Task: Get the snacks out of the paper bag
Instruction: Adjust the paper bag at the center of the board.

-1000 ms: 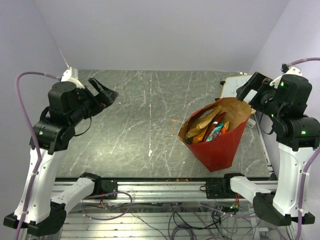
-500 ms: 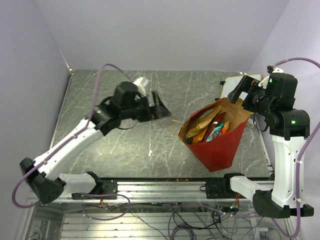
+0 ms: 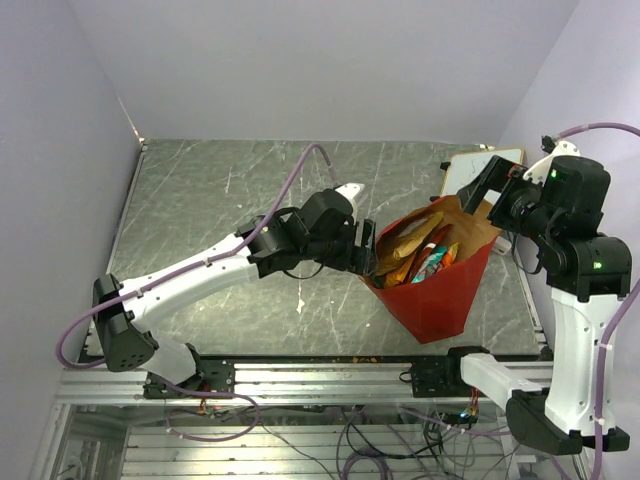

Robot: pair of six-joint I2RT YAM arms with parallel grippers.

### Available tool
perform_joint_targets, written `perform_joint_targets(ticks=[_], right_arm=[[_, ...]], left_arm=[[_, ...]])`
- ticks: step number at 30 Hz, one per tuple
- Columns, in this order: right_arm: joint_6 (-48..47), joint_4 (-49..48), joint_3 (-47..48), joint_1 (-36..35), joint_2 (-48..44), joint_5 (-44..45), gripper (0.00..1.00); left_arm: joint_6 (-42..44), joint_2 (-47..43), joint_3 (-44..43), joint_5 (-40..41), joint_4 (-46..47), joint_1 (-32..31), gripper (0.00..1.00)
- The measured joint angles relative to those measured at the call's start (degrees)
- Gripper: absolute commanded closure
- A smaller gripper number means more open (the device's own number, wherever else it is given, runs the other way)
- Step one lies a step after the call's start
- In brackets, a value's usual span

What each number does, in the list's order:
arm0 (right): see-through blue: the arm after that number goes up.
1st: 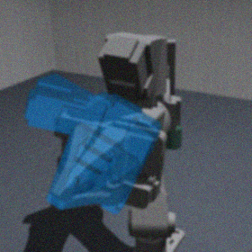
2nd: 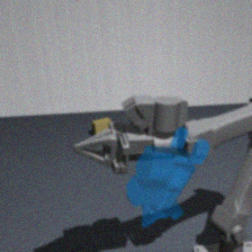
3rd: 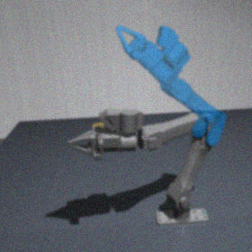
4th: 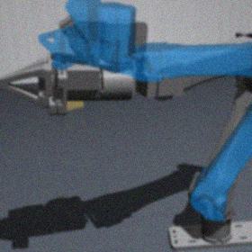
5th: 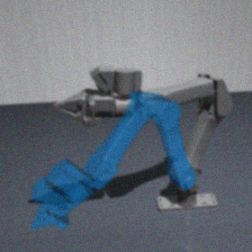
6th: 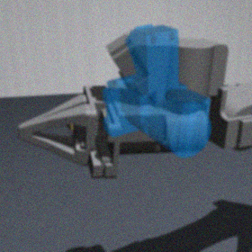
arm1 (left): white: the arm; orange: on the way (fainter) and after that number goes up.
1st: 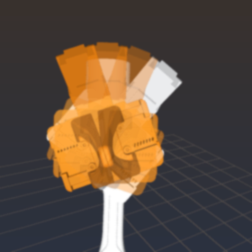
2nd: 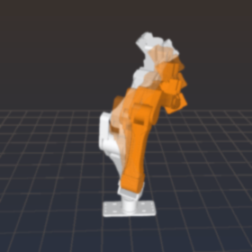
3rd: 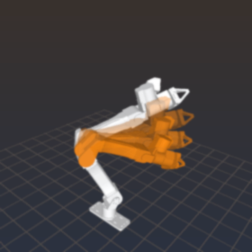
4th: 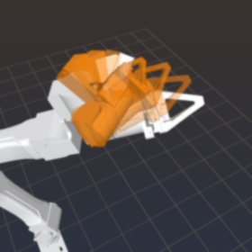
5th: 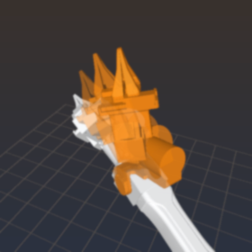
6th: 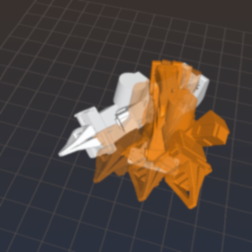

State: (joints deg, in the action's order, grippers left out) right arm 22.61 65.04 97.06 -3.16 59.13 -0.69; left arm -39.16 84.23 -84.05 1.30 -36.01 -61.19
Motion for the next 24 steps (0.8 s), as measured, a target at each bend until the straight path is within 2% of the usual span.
perform_joint_targets(ticks=[6, 12, 18, 24], right_arm=[[0.0, 0.6, 0.1, 0.0, -1.2, 0.1, 0.00], [0.1, 1.7, 0.1, 0.0, -1.8, 0.2, 0.00], [0.4, 2.1, 0.3, 0.0, -1.6, 0.1, 0.00], [0.4, 2.6, 0.7, 0.0, -1.5, 0.2, 0.00]], left_arm=[[-0.3, -0.5, -1.4, 5.9, -2.7, 0.0, 0.09], [-3.3, -6.4, 1.3, 10.7, -4.8, 0.0, 0.08], [-6.4, -5.7, 1.4, 11.8, -5.7, 1.6, 0.30], [-6.3, 1.1, 1.3, 9.2, -5.4, 2.1, 0.40]])
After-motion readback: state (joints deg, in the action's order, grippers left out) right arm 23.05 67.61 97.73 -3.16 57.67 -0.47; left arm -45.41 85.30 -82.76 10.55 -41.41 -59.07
